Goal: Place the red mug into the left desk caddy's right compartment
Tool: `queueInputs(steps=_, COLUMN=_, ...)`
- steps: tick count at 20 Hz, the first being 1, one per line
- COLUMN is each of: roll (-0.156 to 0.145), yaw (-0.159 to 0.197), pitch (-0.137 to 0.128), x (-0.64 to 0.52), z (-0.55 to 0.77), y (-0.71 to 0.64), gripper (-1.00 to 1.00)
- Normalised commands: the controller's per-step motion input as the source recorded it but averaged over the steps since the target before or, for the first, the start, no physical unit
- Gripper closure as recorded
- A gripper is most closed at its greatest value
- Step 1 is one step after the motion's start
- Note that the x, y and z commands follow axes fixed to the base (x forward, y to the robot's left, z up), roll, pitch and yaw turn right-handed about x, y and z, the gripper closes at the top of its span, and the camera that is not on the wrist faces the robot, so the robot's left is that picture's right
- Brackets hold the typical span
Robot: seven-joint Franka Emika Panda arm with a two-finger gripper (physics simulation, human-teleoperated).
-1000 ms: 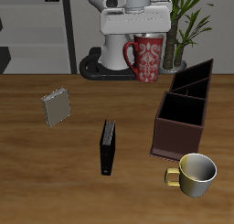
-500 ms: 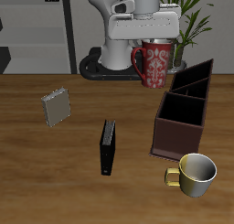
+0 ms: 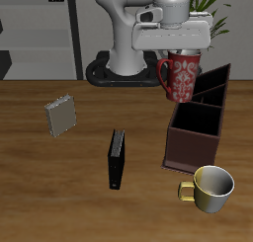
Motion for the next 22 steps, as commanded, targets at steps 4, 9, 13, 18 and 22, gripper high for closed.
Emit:
queueInputs(steps=4, roll=0.02, yaw=0.021, pitch=0.039, x=0.15, z=-0.11, y=0.37, gripper=1.0)
queueInputs(steps=9, roll=0.013, yaw=0.027, pitch=0.009, x=0.18, z=-0.02, y=0.23, gripper=1.0)
queueInputs(steps=13, roll=-0.007, yaw=-0.015, pitch=0.022, x=0.14, z=0.0, y=0.06, gripper=1.0)
queueInputs(steps=18, roll=-0.003, yaw=-0.002, pitch=0.033, x=0.1, z=-0.14, y=0.05, gripper=1.0)
queueInputs(steps=22, roll=0.017, yaw=0.02, pitch=0.031, x=-0.02, z=-0.2, y=0.13, gripper=1.0)
